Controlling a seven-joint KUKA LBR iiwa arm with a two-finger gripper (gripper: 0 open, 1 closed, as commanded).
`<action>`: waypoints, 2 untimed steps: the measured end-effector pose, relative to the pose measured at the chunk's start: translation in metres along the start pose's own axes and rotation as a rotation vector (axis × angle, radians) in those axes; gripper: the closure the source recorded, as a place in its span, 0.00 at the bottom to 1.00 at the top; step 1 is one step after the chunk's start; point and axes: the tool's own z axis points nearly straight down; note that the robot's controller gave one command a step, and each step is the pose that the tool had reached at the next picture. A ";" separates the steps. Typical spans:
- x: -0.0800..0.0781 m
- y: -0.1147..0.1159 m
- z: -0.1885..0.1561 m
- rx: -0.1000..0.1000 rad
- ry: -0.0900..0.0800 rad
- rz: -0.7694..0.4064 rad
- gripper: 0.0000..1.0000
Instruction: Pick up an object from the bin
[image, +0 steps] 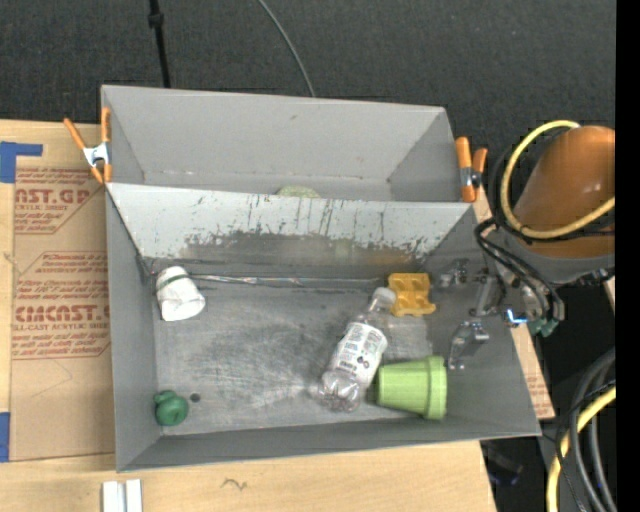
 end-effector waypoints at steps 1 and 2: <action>0.000 0.000 0.000 0.000 0.000 0.000 0.00; 0.007 0.003 0.032 0.002 -0.009 -0.200 0.00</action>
Offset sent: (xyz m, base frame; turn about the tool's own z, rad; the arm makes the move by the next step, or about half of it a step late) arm -0.0247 0.0058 -0.0918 -0.5141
